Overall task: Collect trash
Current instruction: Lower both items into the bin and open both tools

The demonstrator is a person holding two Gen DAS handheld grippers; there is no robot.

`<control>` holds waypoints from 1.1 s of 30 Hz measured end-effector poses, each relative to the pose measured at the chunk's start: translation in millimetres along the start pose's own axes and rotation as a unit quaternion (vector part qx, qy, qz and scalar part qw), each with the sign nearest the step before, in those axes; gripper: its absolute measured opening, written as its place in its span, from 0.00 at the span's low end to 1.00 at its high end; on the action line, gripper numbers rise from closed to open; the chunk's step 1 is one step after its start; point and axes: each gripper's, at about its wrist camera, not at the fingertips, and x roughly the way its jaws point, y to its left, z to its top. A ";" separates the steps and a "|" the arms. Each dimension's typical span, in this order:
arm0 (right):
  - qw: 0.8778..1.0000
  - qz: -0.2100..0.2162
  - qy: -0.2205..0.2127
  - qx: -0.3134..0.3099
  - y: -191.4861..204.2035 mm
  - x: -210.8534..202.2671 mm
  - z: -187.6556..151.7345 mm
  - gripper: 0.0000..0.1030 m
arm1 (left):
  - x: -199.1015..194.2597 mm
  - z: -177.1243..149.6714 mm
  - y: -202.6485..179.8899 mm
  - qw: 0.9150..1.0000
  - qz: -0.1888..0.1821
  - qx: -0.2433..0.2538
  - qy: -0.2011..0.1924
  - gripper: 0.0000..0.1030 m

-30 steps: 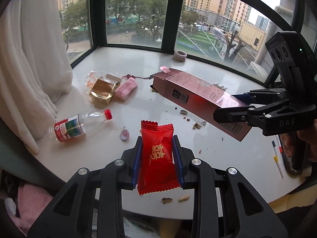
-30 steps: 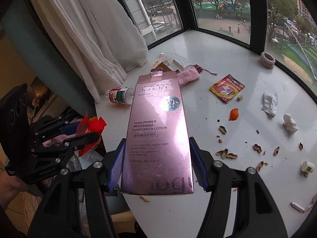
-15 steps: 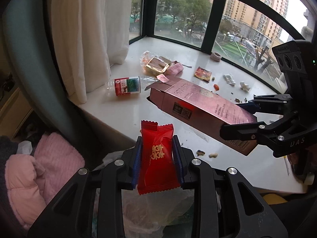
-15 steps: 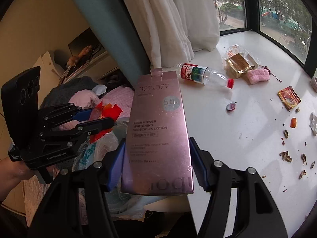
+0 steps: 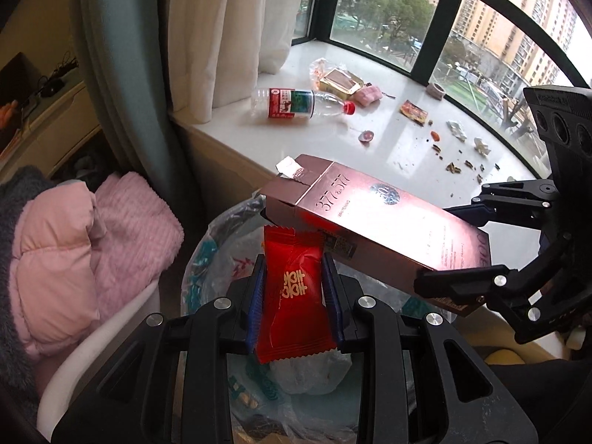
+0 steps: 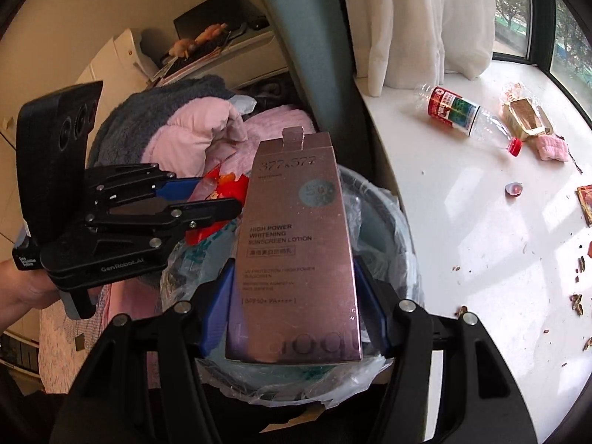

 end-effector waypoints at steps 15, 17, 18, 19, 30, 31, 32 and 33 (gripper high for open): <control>0.993 -0.039 0.099 -0.056 -5.2 65.1 -7.2 0.57 | 54.8 -26.1 11.6 0.998 0.002 -0.020 0.062 0.26; 0.992 -0.041 0.107 -0.061 -7.2 72.2 -5.2 0.57 | 60.6 -25.7 13.3 0.997 0.005 -0.023 0.068 0.26; 0.991 -0.043 0.110 -0.065 -7.7 75.1 -4.7 0.57 | 63.8 -25.5 14.0 0.997 0.005 -0.024 0.071 0.26; 0.990 -0.043 0.115 -0.068 -8.6 78.4 -4.5 0.57 | 66.8 -25.4 15.0 0.997 0.007 -0.024 0.074 0.26; 0.985 -0.054 0.120 -0.108 -4.8 89.5 -0.1 0.57 | 83.8 -30.2 11.5 0.996 0.012 -0.008 0.091 0.26; 0.985 -0.055 0.115 -0.114 -3.9 87.3 -0.4 0.57 | 82.0 -30.2 11.4 0.996 0.012 -0.007 0.089 0.29; 0.985 -0.057 0.106 -0.120 -2.7 83.9 -0.7 0.64 | 80.2 -30.0 11.9 0.996 0.013 -0.007 0.086 0.33; 0.986 -0.059 0.098 -0.123 -2.2 80.4 -1.6 0.70 | 77.5 -30.0 11.4 0.996 0.011 -0.006 0.083 0.35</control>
